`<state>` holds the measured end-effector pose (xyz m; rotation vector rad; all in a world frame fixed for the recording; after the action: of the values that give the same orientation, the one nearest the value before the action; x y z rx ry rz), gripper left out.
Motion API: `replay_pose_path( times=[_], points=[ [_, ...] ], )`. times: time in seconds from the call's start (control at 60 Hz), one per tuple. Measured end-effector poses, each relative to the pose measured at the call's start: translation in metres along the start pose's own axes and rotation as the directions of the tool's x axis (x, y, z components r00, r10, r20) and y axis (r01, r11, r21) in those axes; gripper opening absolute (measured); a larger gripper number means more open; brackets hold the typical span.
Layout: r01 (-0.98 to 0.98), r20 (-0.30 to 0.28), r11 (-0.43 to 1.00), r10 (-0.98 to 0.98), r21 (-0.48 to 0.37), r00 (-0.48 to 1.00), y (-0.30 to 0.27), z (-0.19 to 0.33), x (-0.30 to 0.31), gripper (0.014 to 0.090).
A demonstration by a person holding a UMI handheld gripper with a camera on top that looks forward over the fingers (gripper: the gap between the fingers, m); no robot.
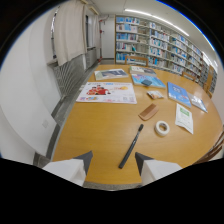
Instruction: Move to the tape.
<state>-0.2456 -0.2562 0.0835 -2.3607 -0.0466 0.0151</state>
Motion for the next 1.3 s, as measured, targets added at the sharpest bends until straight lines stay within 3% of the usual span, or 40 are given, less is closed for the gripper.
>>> replay_pose_path(
  times=[0.467, 0.8, 1.3],
  points=[
    [-0.035, -0.080, 0.998, 0.031, -0.053, 0.996, 0.022, 0.013, 0.126, 0.0843],
    [-0.020, -0.061, 0.998, 0.016, -0.064, 0.998, -0.008, 0.072, 0.190, 0.0841],
    [-0.025, -0.020, 0.997, 0.024, -0.073, 1.000, -0.043, 0.132, 0.205, 0.0846]
  ],
)
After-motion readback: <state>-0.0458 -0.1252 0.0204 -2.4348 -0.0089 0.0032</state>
